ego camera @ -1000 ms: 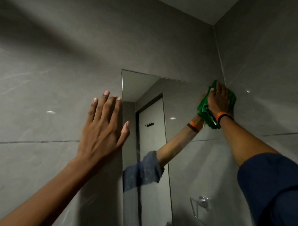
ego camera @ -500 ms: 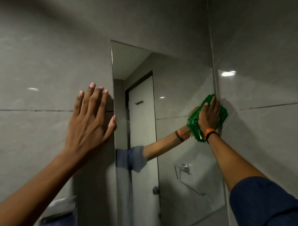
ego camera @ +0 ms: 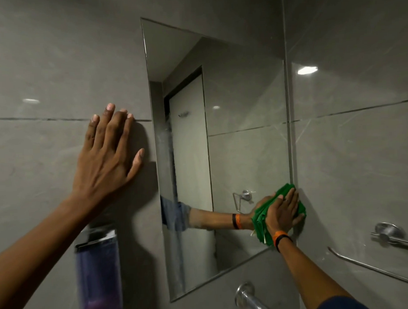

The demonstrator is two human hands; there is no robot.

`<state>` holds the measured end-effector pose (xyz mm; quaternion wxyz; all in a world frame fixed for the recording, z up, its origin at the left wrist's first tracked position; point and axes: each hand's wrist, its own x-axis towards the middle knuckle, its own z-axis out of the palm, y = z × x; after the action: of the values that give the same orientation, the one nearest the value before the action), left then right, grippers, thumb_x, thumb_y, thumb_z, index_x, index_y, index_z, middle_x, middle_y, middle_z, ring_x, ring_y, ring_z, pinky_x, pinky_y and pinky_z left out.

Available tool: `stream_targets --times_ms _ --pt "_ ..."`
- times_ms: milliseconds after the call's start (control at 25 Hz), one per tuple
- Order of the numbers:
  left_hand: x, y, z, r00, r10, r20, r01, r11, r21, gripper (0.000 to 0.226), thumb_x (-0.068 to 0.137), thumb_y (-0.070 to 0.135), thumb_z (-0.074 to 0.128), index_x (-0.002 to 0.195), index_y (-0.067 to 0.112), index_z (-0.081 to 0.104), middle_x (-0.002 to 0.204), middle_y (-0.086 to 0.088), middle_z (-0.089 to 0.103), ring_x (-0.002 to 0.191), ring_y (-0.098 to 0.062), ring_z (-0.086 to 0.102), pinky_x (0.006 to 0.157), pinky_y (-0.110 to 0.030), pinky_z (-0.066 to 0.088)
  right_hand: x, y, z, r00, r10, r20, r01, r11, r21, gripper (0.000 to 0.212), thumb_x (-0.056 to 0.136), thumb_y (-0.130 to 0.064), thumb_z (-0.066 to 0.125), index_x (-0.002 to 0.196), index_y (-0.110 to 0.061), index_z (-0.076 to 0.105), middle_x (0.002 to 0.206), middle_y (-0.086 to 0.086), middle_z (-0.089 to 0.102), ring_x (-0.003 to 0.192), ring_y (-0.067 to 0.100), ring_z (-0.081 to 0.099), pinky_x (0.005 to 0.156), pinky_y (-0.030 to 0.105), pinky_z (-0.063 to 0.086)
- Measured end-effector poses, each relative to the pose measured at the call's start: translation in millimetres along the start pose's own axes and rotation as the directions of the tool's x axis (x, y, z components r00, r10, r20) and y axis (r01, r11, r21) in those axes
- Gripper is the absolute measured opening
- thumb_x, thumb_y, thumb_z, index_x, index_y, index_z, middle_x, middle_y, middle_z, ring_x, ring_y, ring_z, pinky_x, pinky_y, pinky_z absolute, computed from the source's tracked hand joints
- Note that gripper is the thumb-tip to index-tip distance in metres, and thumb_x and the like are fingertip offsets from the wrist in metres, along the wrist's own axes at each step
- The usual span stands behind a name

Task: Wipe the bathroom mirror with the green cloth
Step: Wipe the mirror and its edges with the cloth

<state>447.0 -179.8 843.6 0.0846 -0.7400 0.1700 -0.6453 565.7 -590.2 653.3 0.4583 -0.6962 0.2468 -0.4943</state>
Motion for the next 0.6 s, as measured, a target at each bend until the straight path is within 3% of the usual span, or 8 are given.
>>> stream_targets --times_ms 160,320,600 --pt "0.1 0.4 1.9 1.000 0.004 0.019 -0.004 1.000 0.003 0.079 0.099 0.053 0.024 0.158 0.001 0.015 0.165 -0.025 0.018 0.156 -0.034 0.004 0.128 -0.051 0.006 -26.6 44.2 3.9 0.993 0.111 0.031 -0.110 0.994 -0.023 0.074 0.095 -0.045 0.006 0.162 -0.014 0.012 0.172 0.006 0.014 0.158 0.023 0.014 0.127 0.061 0.000" --pt "-0.6 0.2 3.6 1.000 0.008 0.023 -0.008 1.000 -0.001 0.080 0.099 0.054 0.025 0.159 0.003 0.012 0.166 -0.024 0.015 0.157 -0.032 0.002 0.129 -0.048 0.003 -33.9 49.5 4.2 0.981 0.178 0.077 -0.177 0.984 -0.014 0.070 0.103 -0.047 0.012 0.162 -0.011 0.009 0.172 0.008 0.009 0.159 0.024 0.008 0.127 0.059 -0.003" --pt "-0.3 3.0 0.3 1.000 0.018 0.007 -0.018 1.000 -0.015 0.080 0.100 0.054 0.029 0.159 0.004 0.011 0.167 -0.023 0.014 0.157 -0.031 0.002 0.129 -0.044 -0.002 -84.4 43.0 16.7 0.999 0.041 0.013 -0.041 0.999 0.021 0.090 0.093 -0.066 0.009 0.161 -0.005 0.011 0.170 0.015 0.015 0.159 0.027 0.010 0.130 0.054 0.003"
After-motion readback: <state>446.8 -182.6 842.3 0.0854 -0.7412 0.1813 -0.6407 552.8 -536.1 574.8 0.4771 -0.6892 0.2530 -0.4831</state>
